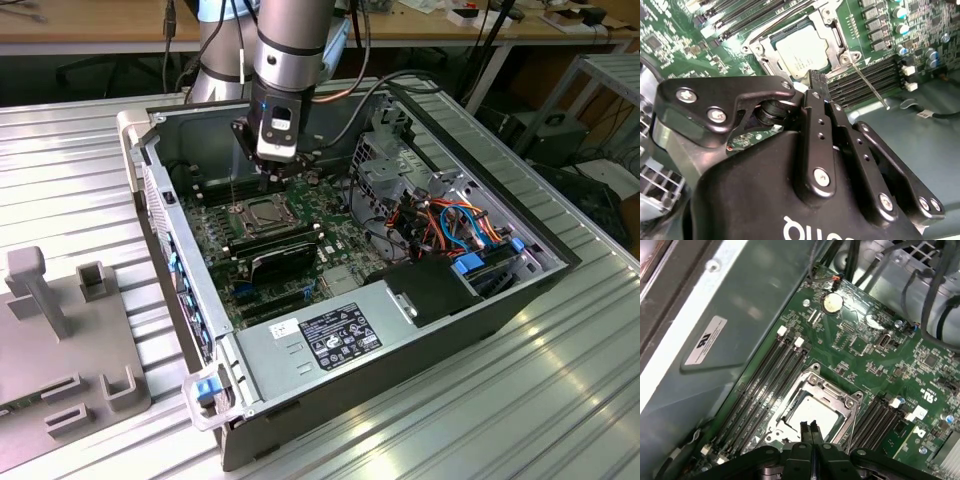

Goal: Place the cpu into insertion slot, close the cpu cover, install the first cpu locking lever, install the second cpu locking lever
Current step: 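Install the first cpu locking lever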

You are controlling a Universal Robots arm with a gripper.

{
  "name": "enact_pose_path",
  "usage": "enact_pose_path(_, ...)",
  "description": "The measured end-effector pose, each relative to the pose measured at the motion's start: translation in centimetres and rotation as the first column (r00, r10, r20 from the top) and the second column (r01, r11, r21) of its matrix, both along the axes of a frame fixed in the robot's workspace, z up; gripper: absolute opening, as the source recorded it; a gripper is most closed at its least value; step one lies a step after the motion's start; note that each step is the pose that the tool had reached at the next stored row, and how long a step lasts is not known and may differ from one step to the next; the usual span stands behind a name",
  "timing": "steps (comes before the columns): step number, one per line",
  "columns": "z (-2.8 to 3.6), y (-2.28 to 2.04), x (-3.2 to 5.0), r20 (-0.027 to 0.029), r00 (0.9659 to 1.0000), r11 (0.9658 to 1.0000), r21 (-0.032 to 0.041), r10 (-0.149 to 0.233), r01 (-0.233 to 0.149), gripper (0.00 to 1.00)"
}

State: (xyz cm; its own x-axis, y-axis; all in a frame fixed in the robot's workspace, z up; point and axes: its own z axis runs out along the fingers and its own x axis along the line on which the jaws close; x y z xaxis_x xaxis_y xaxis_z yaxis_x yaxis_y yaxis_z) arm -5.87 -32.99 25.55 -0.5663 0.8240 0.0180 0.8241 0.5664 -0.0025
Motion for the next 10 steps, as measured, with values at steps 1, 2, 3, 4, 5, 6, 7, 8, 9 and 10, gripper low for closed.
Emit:
enact_pose_path(1, 0.00, 0.00, 0.00, 0.0001, 0.9998, 0.9998, 0.0001, 0.019, -0.019, 0.11)
enact_pose_path(2, 0.02, 0.01, 0.00, 0.0001, 0.9997, 0.9997, 0.0001, 0.024, -0.024, 0.11)
enact_pose_path(3, 0.12, 0.01, -0.04, 0.0002, 0.9997, 0.9997, 0.0003, 0.025, -0.025, 0.11)
enact_pose_path(4, 0.24, 0.01, -0.08, 0.0001, 0.9997, 0.9997, 0.0003, 0.026, -0.026, 0.11)
enact_pose_path(5, 0.54, 0.01, -0.12, 0.0001, 0.9996, 0.9996, 0.0003, 0.027, -0.027, 0.11)
enact_pose_path(6, 1.11, 0.01, -0.25, 0.0001, 0.9996, 0.9996, 0.0011, 0.028, -0.028, 0.11)
enact_pose_path(7, 1.24, 0.01, -0.36, 0.0003, 0.9996, 0.9996, 0.0031, 0.029, -0.029, 0.11)
enact_pose_path(8, 1.23, 0.02, -0.50, 0.0005, 0.9995, 0.9995, 0.0035, 0.032, -0.032, 0.11)
enact_pose_path(9, 1.25, 0.02, -0.64, 0.0002, 0.9989, 0.9989, 0.0032, 0.046, -0.046, 0.11)
enact_pose_path(10, 1.25, 0.01, -0.69, 0.0002, 0.9979, 0.9979, 0.0031, 0.064, -0.064, 0.11)
